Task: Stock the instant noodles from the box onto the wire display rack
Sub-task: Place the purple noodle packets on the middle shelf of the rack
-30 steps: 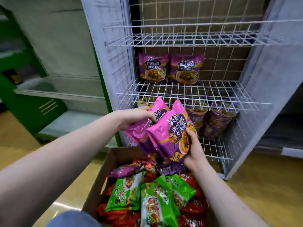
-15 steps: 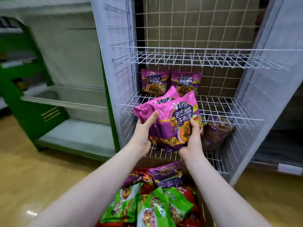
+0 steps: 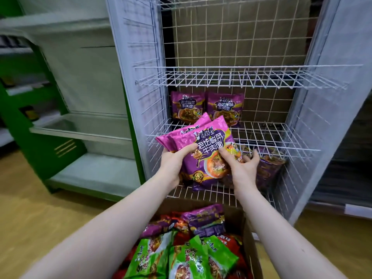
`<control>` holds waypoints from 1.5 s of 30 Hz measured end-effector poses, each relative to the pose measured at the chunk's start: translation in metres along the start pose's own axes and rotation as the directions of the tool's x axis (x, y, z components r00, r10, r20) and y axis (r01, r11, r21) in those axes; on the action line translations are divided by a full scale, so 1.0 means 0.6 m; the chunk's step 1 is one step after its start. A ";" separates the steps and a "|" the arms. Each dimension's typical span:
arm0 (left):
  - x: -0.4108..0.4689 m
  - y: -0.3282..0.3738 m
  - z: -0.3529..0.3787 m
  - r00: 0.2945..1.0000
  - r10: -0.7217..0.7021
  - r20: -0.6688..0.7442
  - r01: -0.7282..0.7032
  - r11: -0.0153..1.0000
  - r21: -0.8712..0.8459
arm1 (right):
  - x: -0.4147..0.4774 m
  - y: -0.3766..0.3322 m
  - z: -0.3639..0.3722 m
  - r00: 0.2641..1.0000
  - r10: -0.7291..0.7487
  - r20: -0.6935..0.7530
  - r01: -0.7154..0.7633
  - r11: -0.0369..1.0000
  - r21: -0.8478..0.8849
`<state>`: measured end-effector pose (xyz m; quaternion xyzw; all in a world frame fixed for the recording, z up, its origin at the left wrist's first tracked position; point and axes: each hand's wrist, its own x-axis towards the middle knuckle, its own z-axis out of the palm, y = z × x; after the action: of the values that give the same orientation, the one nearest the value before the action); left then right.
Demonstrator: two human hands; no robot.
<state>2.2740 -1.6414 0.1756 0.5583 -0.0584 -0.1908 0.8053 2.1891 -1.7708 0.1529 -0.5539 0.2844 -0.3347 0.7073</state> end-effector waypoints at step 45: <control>0.464 0.112 -0.014 0.973 -0.147 0.179 0.137 0.988 0.068 | 0.266 -0.064 0.130 0.964 0.159 -0.212 -0.167 0.986 -0.021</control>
<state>2.5488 -1.7170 0.2012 0.5629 -0.0974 -0.2969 0.7652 2.3411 -1.8564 0.2027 -0.5036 0.4084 -0.3262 0.6878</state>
